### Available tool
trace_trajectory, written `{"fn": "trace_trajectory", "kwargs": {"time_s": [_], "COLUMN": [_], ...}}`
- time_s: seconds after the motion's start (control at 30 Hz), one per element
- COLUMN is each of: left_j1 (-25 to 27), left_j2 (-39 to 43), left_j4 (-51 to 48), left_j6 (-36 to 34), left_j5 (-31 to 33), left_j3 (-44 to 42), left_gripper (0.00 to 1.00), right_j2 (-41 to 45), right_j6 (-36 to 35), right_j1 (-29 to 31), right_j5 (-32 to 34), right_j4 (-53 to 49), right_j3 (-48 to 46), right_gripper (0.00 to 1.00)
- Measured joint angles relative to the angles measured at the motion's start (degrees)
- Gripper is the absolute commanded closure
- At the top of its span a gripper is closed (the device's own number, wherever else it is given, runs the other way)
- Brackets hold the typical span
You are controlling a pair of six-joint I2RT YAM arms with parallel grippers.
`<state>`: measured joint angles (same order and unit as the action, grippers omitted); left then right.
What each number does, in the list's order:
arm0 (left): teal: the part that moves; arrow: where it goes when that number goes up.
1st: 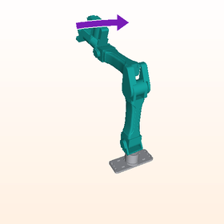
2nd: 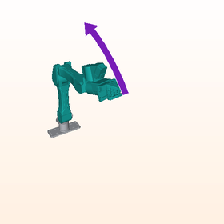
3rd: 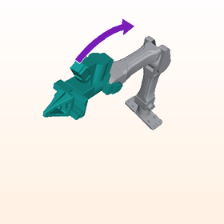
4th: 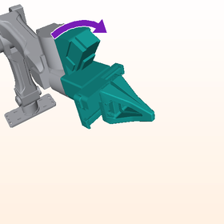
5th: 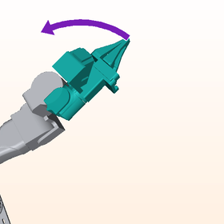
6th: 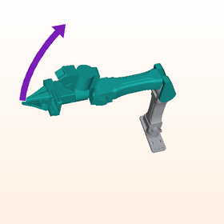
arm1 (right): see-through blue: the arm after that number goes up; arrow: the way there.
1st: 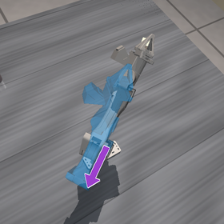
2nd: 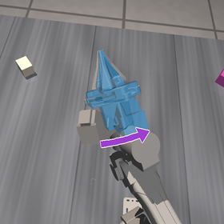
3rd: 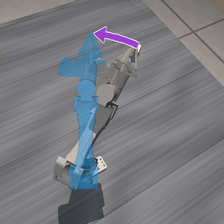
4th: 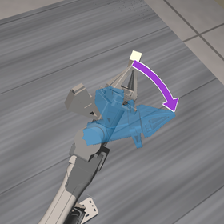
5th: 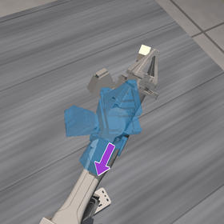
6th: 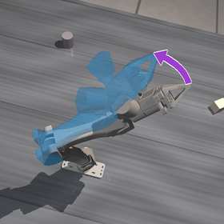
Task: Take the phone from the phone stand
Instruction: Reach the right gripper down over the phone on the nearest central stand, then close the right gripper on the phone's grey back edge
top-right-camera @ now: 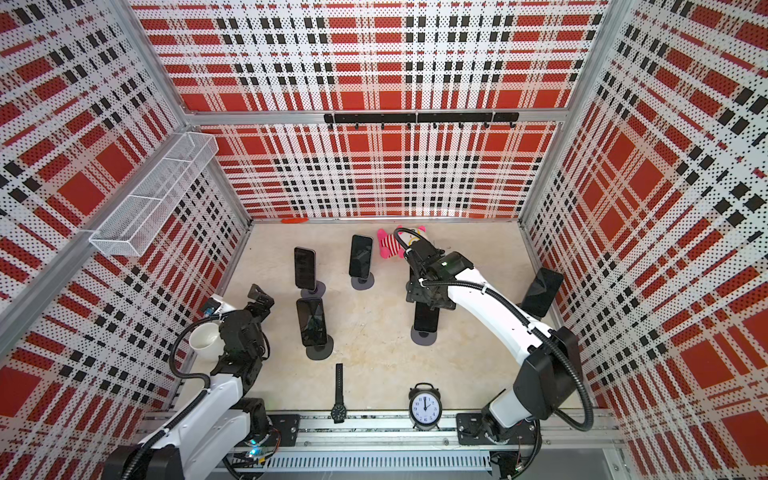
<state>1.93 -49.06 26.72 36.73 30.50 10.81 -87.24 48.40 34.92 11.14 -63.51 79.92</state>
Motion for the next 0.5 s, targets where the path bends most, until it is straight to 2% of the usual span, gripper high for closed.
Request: {"fn": "trace_trajectory", "kwargs": {"time_s": [0.5], "left_j1": [-0.02], "left_j2": [0.55], "left_j4": [-2.60], "left_j6": [1.09], "left_j5": [0.98], "left_j3": [-0.26], "left_gripper": [0.02], "right_j2": [-1.64], "right_j6": [-0.37], "right_j1": [0.00], "right_j5": [0.42], "right_j4": [0.39], "right_j3": [0.07], "right_gripper": [0.27]}}
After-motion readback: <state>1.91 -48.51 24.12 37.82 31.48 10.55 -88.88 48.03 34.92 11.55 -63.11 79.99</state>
